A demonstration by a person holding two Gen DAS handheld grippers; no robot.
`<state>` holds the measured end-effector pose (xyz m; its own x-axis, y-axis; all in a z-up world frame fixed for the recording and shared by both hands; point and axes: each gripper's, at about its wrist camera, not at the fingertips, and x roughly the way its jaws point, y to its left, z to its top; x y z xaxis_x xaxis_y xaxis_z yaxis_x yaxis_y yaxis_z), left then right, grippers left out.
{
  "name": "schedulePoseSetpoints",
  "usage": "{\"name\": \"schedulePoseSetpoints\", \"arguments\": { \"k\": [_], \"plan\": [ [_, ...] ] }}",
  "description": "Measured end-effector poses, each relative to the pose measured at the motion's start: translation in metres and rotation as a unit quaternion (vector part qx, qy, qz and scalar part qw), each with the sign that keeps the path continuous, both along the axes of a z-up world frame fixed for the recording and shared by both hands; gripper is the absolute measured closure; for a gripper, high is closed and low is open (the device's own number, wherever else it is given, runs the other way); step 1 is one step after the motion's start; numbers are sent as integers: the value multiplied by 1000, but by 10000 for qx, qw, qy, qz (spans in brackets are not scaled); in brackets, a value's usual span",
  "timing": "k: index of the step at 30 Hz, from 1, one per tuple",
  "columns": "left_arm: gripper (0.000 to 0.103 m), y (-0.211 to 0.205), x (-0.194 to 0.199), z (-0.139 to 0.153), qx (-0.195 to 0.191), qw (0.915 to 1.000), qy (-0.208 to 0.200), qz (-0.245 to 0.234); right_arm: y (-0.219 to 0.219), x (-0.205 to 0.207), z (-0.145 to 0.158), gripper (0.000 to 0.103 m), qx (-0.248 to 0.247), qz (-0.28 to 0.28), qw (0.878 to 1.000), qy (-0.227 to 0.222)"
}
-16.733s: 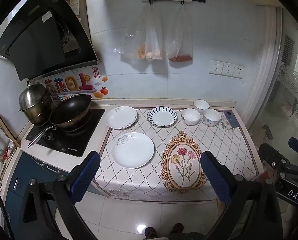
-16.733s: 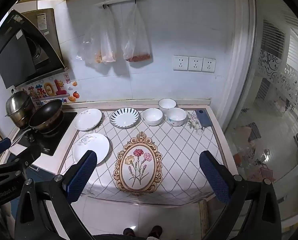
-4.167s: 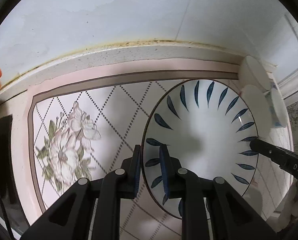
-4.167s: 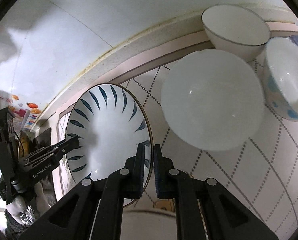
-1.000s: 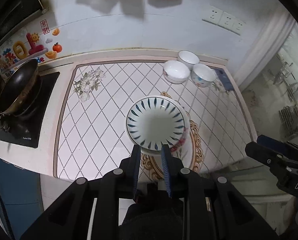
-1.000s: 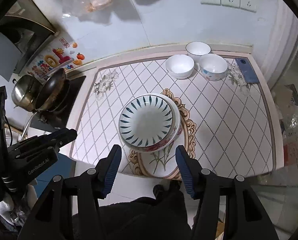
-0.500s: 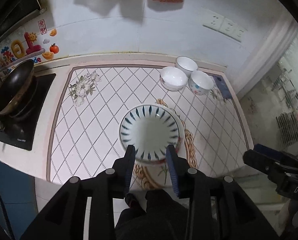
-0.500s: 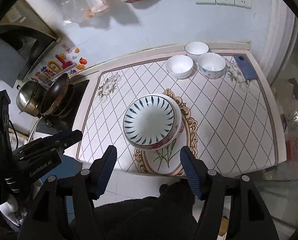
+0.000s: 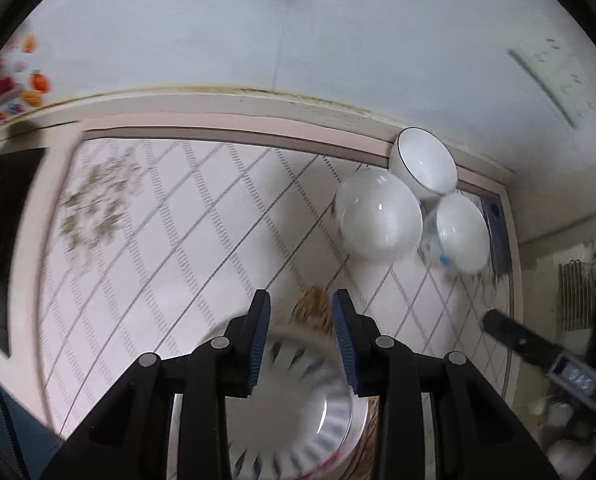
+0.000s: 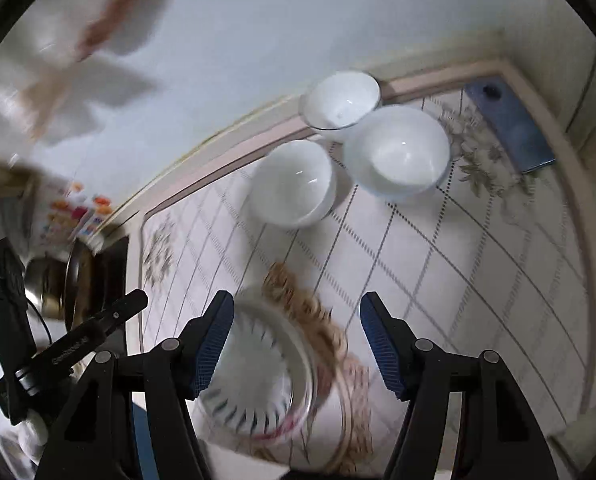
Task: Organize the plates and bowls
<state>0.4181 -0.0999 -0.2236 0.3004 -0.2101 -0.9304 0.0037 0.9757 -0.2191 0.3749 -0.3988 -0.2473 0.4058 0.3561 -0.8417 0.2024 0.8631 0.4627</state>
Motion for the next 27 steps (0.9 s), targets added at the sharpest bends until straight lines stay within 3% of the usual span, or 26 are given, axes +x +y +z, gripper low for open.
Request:
{"name": "schedulePoseSetpoints", "arguments": {
  "k": [5, 9, 12, 17, 18, 19, 27],
  "plan": [
    [73, -22, 59, -40, -151, 9986, 471, -207, -24, 67, -60, 35, 556, -254, 9971, 455],
    [73, -42, 90, -68, -189, 9960, 770, -417, -22, 101, -90, 38, 605, -278, 9959, 621],
    [73, -53, 106, -85, -70, 9942, 934, -531, -18, 118, -105, 51, 554, -221, 9958, 693],
    [76, -64, 113, -97, 221, 9937, 847, -700, -13, 140, -126, 80, 491, -160, 9956, 776],
    [85, -65, 112, -98, 253, 9937, 807, -731, -11, 144, -129, 82, 490, -131, 9957, 777],
    [86, -66, 110, -97, 386, 9936, 748, -751, -9, 146, -131, 83, 426, -118, 9959, 793],
    [90, -69, 89, -84, 617, 9935, 440, -849, 13, 145, -131, 83, 44, 136, 9980, 623]
  ]
}}
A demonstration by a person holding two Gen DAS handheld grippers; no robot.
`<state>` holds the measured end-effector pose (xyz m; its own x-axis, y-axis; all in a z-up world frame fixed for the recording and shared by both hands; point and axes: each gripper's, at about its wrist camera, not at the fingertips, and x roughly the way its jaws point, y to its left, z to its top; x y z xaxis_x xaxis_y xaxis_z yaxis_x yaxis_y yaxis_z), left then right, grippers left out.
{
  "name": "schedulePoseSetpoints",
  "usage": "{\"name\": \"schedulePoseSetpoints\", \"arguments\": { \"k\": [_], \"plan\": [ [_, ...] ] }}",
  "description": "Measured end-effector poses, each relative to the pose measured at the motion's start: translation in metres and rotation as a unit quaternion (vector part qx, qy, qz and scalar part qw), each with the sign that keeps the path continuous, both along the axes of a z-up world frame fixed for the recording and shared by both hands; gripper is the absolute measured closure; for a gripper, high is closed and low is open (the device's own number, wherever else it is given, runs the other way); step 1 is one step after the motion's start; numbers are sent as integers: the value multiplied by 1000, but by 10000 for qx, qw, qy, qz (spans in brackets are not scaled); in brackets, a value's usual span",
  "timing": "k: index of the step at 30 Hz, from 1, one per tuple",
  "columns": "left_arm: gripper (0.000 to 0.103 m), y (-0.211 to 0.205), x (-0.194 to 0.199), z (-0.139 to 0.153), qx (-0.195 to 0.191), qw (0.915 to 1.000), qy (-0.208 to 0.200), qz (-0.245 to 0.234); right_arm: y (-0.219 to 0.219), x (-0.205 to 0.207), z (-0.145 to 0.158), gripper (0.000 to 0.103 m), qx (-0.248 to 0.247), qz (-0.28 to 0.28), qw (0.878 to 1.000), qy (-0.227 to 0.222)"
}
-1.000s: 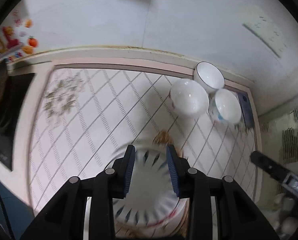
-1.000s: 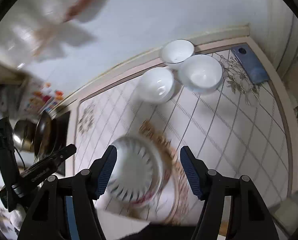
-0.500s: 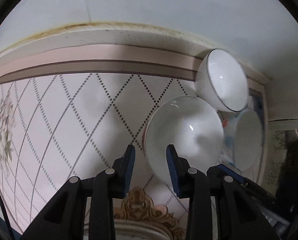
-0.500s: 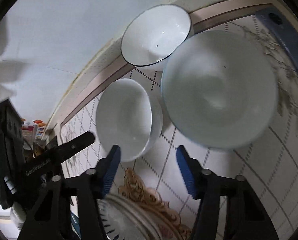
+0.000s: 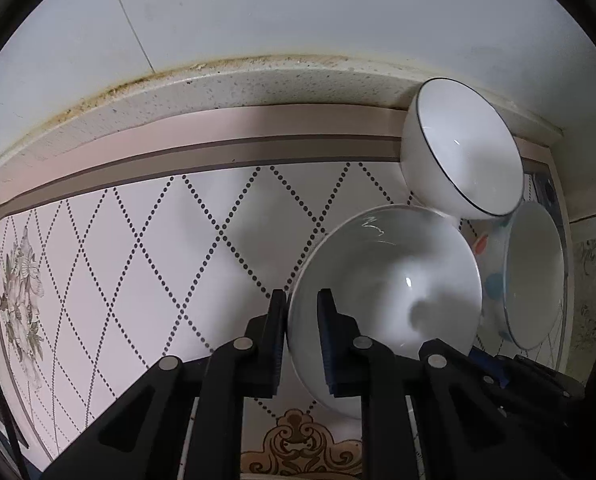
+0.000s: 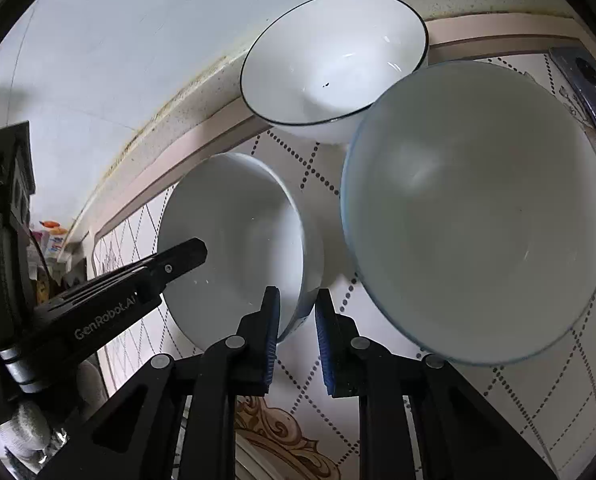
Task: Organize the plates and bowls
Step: 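Lift the plain white bowl and carry it toward the plate stack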
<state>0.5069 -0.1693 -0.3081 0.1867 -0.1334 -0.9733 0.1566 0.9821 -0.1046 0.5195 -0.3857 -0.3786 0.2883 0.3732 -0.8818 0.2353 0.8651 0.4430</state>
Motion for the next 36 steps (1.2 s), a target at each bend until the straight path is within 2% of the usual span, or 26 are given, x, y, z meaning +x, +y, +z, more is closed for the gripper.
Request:
{"name": "schedulePoseSetpoints", "arguments": {
  "k": [8, 13, 14, 16, 25, 30, 36],
  "plan": [
    [90, -2, -45, 30, -137, 9997, -172, -118, 7, -29, 17, 83, 32, 61, 9999, -112],
    [90, -10, -85, 51, -233, 9991, -246, -272, 8, -59, 31, 83, 73, 41, 9998, -167],
    [90, -10, -75, 52, -237, 9990, -244, -306, 9, -67, 35, 83, 68, 46, 9998, -173],
    [90, -17, -93, 54, -243, 9986, -230, -400, 4, -85, 40, 83, 36, 56, 9998, -184],
    [90, -53, -152, 39, -339, 9967, 54, -740, -15, -166, 46, 83, -131, 52, 9999, -43],
    [90, -71, -173, 22, -260, 9952, 213, -923, -35, -206, 32, 84, -111, -5, 9998, 166],
    [90, -86, -187, 7, -162, 9932, 319, -1104, -53, -234, 14, 83, -52, -127, 9992, 373]
  ]
}}
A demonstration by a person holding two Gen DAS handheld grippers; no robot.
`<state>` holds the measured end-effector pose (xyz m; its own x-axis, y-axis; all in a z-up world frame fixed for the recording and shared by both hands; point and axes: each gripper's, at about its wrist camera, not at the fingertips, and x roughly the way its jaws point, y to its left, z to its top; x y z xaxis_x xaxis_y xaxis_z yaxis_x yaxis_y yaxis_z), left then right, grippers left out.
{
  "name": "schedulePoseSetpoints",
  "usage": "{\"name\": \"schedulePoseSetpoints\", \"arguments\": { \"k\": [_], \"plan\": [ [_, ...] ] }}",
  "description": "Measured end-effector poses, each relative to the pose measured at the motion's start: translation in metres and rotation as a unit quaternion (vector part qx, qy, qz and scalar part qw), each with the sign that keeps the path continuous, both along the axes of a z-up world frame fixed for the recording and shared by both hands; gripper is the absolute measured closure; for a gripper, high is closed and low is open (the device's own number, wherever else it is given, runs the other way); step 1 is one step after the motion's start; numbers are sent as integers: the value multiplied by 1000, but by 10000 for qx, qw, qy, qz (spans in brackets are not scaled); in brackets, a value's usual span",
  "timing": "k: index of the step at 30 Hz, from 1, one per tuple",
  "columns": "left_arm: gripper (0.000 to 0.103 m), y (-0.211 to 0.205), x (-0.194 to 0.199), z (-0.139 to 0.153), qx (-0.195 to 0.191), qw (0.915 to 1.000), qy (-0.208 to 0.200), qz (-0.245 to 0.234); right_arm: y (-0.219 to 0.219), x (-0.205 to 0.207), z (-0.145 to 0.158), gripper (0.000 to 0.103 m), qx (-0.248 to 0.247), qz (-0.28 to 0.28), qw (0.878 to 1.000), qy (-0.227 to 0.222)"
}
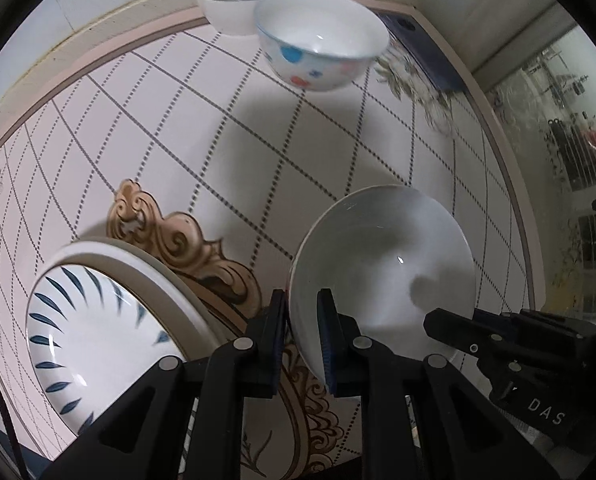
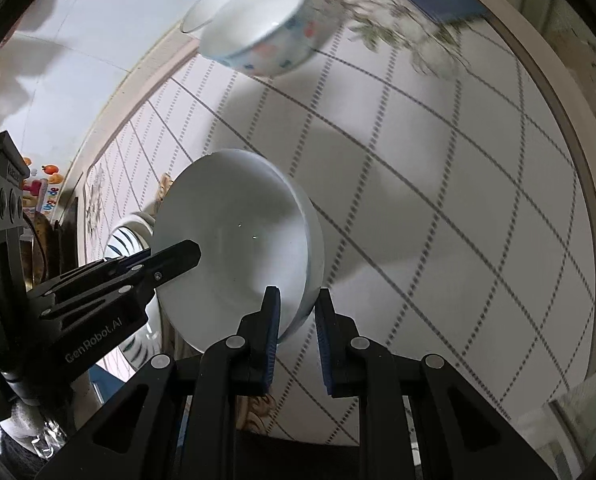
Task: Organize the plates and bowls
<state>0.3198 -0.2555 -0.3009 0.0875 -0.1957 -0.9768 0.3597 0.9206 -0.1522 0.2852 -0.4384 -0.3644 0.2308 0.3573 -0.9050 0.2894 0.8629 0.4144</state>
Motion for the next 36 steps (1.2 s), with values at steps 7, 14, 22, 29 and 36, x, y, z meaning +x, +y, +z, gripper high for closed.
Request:
{"name": "schedulePoseSetpoints", "arguments": {
  "k": [7, 14, 22, 29, 36],
  "plan": [
    [90, -11, -3, -5, 61, 9999, -3, -105, -24, -13, -10, 83, -22, -49, 9999, 118],
    [89, -8, -2, 9, 60, 10000, -46, -14, -30, -12, -10, 82, 258, 34, 9990, 370],
    [62, 25, 63, 69, -481, 9939, -493, 862, -82, 0, 56, 53, 306, -325, 9988, -178],
    [61, 6, 149, 43, -653, 9911, -113, 1153, -111, 95, 65, 48, 463, -635, 9937, -804],
    [61, -29, 194, -6, -513, 9935, 304, 967, -113, 180, 29, 48, 718, -781, 9920, -680]
  ]
}}
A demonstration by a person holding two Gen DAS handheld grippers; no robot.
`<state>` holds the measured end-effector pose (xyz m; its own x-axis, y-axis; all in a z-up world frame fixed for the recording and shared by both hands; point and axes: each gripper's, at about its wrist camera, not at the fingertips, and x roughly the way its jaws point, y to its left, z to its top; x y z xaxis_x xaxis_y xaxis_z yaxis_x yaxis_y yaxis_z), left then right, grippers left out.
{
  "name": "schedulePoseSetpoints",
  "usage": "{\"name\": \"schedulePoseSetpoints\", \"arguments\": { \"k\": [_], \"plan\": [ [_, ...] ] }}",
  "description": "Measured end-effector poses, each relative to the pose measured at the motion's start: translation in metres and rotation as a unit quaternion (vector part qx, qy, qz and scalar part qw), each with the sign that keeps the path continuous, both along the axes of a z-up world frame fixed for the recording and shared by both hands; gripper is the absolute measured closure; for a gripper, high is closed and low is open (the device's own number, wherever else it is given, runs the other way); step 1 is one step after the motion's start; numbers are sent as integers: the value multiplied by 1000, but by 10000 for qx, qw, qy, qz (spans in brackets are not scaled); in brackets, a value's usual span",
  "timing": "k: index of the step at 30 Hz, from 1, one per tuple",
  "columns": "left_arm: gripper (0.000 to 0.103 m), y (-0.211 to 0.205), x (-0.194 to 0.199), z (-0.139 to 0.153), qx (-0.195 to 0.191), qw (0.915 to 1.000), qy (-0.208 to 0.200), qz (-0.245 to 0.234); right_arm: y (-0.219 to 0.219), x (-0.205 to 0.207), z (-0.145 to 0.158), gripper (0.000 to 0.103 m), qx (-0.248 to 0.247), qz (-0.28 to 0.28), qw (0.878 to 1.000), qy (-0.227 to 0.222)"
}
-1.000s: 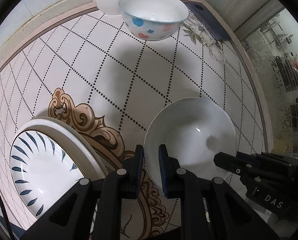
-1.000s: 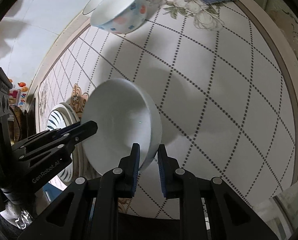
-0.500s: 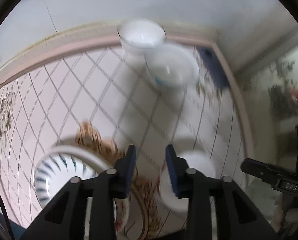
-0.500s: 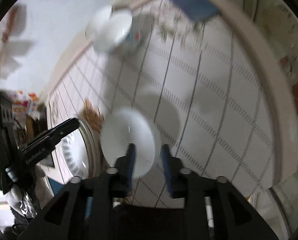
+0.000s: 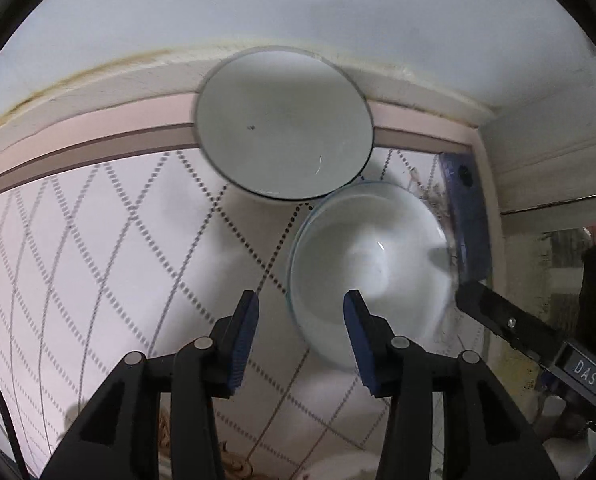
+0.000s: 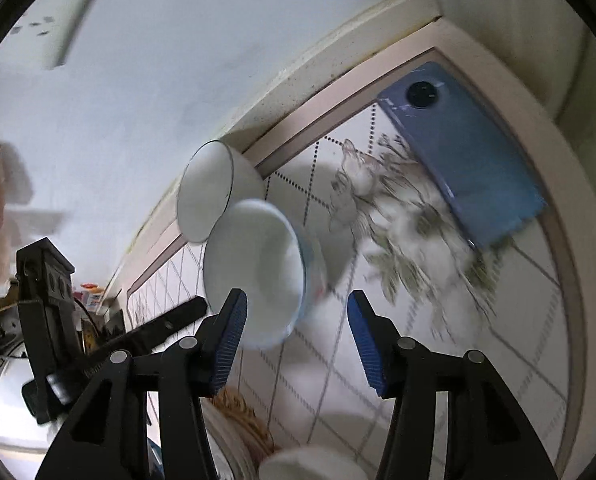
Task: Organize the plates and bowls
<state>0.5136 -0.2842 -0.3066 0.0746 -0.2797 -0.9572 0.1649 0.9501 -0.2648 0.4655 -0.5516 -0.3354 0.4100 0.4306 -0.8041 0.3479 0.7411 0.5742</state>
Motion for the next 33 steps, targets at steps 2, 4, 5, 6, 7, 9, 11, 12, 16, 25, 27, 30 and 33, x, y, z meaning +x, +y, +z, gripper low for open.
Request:
{"name": "schedulePoseSetpoints", "arguments": {
  "k": [2, 4, 5, 6, 7, 9, 11, 12, 16, 25, 27, 30, 33],
  "plan": [
    [62, -6, 3, -9, 99, 9999, 0, -34, 2, 14, -12, 52, 3, 14, 10000, 87],
    [80, -12, 2, -13, 189, 9997, -93, -119, 6, 23, -23, 74, -25, 75, 9998, 186],
    [85, -15, 0, -13, 227, 9994, -143, -206, 8, 26, -27, 87, -4, 152, 9997, 190],
    [88, -17, 0, -14, 355, 9987, -206, -289, 11, 28, -30, 89, -105, 204, 9995, 231],
    [88, -19, 0, -14, 423, 9982, -270, -338, 13, 29, -32, 89, -173, 263, 9992, 227],
    [88, -21, 0, -15, 458, 9978, -317, -370, 17, 31, -31, 90, -314, 334, 9988, 172],
    [88, -22, -2, -14, 450, 9977, -324, -393, 19, 32, -32, 90, -400, 369, 9983, 184],
    [88, -22, -5, -11, 450, 9975, -356, -414, 20, 31, -31, 90, -442, 380, 9981, 193],
    [88, -19, -14, 4, 483, 9965, -460, -496, 23, 26, -26, 90, -625, 441, 9968, 227],
    [88, -2, -59, 45, 335, 9955, -594, -659, 32, -19, 17, 91, -614, 518, 9968, 1],
    [88, -1, -72, 54, 287, 9951, -651, -688, 36, -36, 30, 91, -645, 553, 9964, -51],
    [88, 0, -93, 66, 220, 9943, -738, -739, 43, -60, 46, 91, -682, 598, 9958, -135],
    [88, 0, -116, 76, 208, 9930, -841, -803, 49, -84, 58, 91, -715, 596, 9955, -191]
  ]
}}
